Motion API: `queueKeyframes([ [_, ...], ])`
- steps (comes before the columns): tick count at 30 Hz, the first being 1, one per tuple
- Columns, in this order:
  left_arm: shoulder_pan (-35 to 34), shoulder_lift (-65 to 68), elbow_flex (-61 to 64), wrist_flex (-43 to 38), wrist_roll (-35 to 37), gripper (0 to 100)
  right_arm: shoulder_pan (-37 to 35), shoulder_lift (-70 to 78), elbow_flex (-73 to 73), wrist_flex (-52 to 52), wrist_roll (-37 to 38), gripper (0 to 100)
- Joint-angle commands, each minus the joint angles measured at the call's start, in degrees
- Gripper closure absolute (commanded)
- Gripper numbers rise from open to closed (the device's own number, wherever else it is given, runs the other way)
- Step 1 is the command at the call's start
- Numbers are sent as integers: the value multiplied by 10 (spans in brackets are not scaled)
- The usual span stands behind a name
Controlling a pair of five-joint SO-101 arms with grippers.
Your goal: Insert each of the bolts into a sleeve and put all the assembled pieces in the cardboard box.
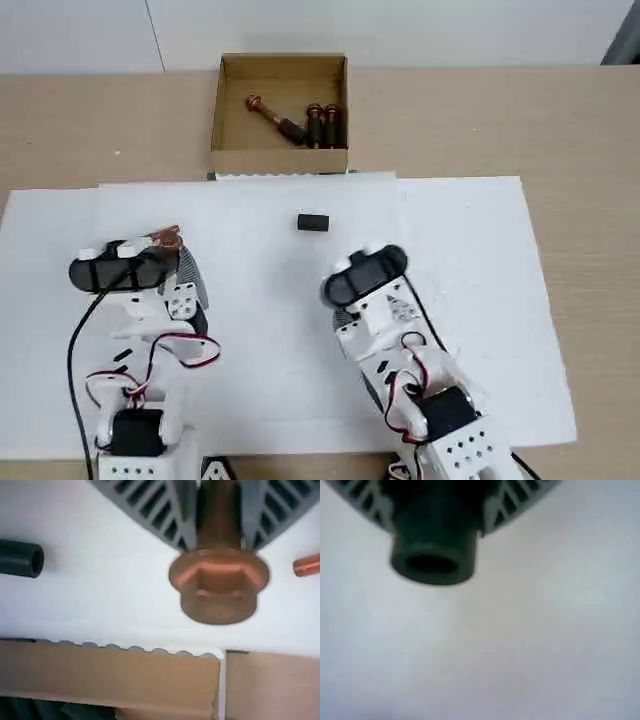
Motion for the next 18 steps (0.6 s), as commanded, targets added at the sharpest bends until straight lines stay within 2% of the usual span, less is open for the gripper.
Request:
queueKeyframes([
  [1,8,-9,13,-55,56,995,-18,-3,6,-54,18,995],
  [10,88,-8,28,-105,169,995,-40,-3,24,-120,17,995],
  [18,145,-8,28,-167,217,995,-63,-3,54,-160,18,995],
])
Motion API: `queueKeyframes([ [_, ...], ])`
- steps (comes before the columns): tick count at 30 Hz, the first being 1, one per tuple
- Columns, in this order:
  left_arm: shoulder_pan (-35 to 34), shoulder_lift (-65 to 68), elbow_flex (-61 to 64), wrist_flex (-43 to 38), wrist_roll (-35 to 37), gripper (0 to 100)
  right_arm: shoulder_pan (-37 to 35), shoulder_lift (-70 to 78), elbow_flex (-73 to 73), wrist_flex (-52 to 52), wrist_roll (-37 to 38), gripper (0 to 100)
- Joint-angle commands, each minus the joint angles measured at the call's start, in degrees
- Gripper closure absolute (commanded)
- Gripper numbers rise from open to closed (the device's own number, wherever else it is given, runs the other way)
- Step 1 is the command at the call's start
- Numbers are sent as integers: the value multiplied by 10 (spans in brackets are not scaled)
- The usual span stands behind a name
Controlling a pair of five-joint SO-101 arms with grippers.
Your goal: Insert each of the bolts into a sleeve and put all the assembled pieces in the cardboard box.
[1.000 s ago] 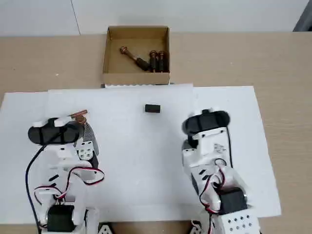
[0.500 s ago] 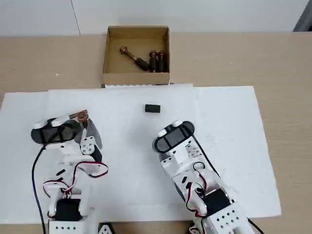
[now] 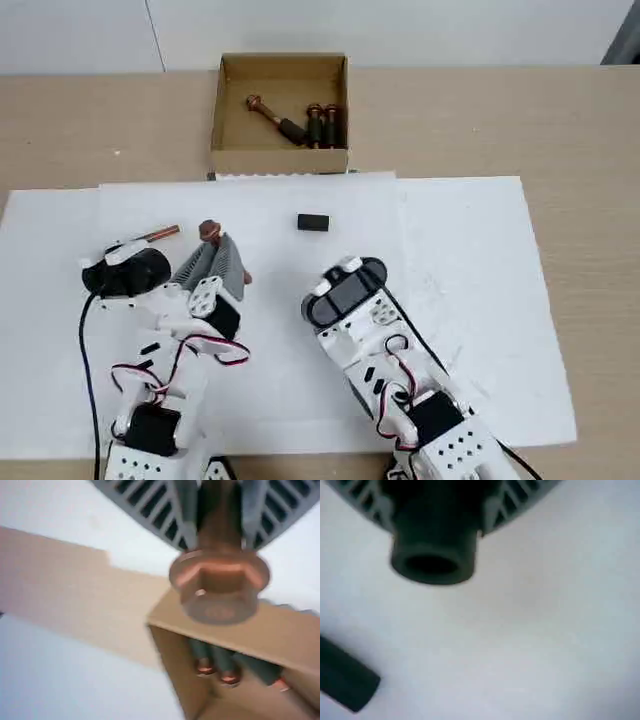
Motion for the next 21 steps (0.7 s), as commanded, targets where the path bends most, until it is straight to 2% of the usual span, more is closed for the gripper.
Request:
queueKeyframes([
  [1,22,-8,-4,-45,14,995,-15,-4,-5,-22,5,995],
  [6,53,-8,-7,-73,16,995,-23,-4,-6,-22,36,995],
  [11,58,-8,-7,-84,55,995,-23,-5,-10,-22,58,995],
  [15,63,-8,-7,-84,57,995,-23,-5,-9,-63,60,995],
  [21,64,-8,-7,-84,79,995,-35,-5,-7,-94,104,995],
])
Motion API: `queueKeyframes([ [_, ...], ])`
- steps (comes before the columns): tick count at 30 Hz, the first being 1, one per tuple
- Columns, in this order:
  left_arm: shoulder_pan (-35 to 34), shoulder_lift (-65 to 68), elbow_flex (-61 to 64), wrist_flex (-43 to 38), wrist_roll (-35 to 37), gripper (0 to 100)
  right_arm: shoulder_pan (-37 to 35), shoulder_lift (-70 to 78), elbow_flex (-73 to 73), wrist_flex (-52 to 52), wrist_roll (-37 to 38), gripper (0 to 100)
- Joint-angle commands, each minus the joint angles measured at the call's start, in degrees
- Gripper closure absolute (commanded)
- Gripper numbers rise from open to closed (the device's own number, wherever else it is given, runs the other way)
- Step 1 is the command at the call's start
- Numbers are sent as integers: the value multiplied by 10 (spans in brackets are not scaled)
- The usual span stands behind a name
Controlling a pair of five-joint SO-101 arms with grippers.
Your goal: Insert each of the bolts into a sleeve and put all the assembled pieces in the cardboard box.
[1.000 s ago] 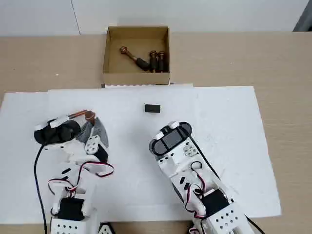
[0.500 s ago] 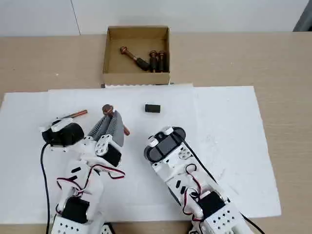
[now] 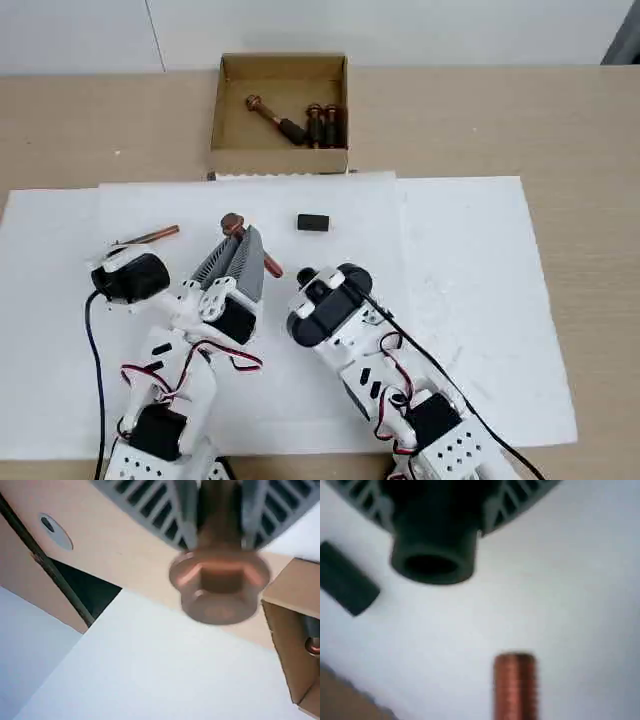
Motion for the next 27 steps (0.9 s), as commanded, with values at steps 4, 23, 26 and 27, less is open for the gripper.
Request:
queueKeyframes([
  [4,3,-8,-7,-17,4,995,-28,-5,-5,-20,32,995],
  [23,41,-7,9,-14,18,995,-29,-5,-29,-21,47,995],
  [26,41,-7,9,-16,18,995,-29,-5,-29,-21,47,995],
  [27,41,-7,9,-16,18,995,-29,-5,-29,-21,47,995],
])
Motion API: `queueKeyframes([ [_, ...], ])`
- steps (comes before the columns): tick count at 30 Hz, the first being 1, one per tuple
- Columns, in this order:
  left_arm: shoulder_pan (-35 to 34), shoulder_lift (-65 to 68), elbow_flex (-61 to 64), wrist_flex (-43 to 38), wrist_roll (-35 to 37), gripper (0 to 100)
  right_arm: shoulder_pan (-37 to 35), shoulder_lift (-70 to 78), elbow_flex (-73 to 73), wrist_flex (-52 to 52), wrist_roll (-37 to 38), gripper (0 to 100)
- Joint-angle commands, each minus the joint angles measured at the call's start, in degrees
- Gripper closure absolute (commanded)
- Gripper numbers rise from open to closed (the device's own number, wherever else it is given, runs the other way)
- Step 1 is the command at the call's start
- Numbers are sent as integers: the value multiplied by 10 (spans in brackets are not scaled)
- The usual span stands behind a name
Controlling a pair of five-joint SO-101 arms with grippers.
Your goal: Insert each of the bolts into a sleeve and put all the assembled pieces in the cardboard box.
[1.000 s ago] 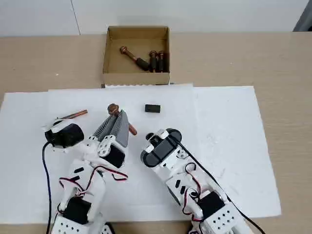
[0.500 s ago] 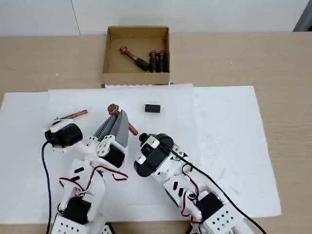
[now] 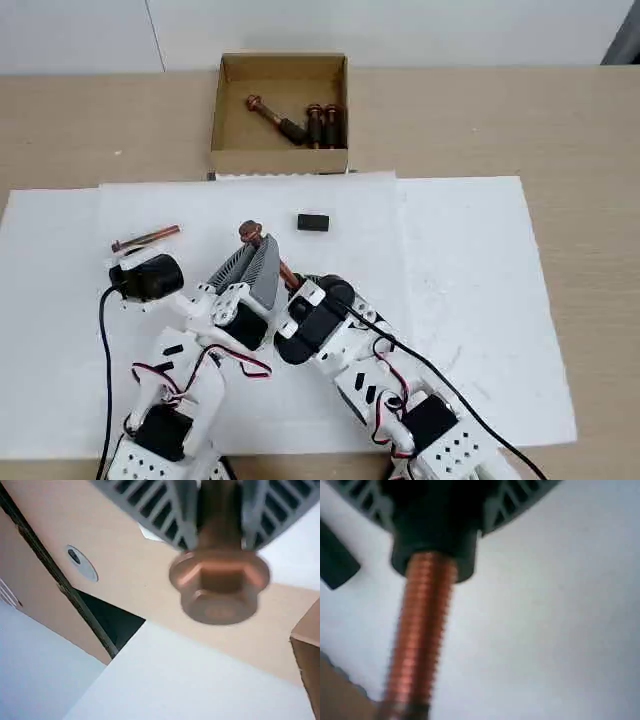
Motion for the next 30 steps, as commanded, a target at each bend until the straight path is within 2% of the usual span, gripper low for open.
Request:
queueKeyframes([
  [1,0,-6,-3,-15,2,995,-3,-5,-29,-16,6,995],
  [10,-25,-6,-3,-17,2,995,-3,-5,-30,-16,6,995],
  [21,10,-5,-3,-14,4,995,-4,-7,-30,-18,6,995],
  [26,7,-4,-3,-13,2,995,-4,-56,-27,-13,7,995],
  [30,6,-5,-3,-17,1,995,-4,-101,-15,30,24,995],
])
